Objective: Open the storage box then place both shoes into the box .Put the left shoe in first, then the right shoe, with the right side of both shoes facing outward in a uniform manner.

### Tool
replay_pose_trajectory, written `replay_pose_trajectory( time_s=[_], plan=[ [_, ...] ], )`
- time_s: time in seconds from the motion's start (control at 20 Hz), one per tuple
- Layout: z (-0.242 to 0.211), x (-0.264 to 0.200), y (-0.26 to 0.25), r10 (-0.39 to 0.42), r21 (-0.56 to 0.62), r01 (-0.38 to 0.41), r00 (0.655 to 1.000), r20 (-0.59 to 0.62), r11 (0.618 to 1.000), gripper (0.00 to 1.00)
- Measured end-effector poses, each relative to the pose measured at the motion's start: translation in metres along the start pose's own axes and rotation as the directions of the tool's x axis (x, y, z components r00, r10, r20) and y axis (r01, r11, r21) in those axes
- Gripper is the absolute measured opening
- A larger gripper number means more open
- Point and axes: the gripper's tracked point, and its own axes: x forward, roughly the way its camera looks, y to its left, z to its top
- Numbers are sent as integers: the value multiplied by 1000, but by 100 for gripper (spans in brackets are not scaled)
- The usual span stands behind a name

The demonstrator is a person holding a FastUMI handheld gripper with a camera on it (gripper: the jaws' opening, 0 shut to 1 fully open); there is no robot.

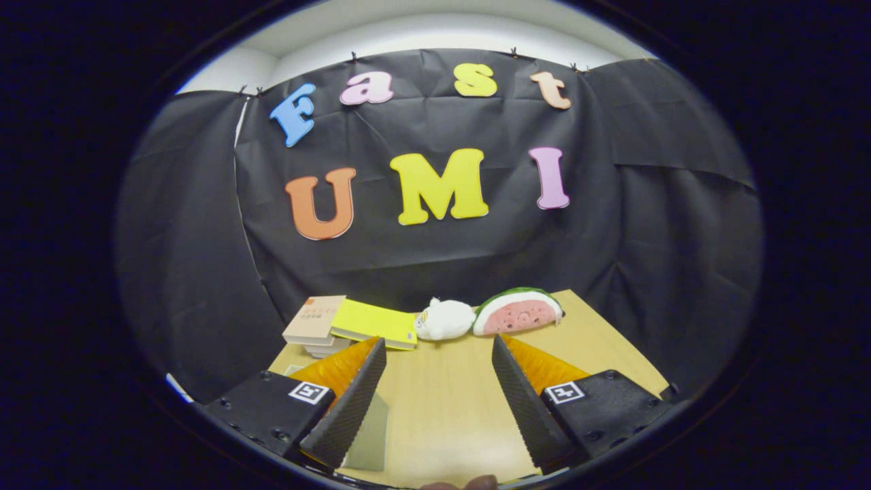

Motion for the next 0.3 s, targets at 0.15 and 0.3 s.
replay_pose_trajectory(
  time_s=[0.15,0.3],
  plan=[
    [12,-8,-3,-8,-26,9,999,52,1000,100],
    [15,-11,-3,-10,-25,12,997,81,1000,99]
  ],
)
